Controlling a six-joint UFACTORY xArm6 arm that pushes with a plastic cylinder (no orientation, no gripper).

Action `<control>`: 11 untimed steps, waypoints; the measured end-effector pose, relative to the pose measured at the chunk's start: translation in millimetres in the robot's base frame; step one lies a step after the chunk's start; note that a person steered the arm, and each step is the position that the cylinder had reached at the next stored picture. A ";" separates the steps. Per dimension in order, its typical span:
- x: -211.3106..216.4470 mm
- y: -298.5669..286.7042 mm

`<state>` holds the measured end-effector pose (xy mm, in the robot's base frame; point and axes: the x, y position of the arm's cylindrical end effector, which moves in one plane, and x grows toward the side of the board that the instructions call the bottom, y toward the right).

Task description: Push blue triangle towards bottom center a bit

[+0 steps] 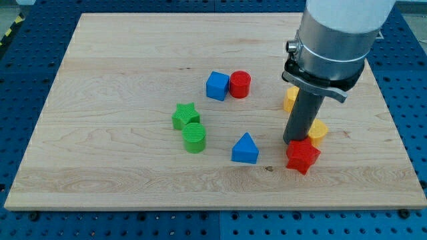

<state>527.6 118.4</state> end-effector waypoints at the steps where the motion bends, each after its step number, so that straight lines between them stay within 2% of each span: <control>1: 4.4 -9.4; 4: -15.0 -40.4; 11: 12.0 -63.5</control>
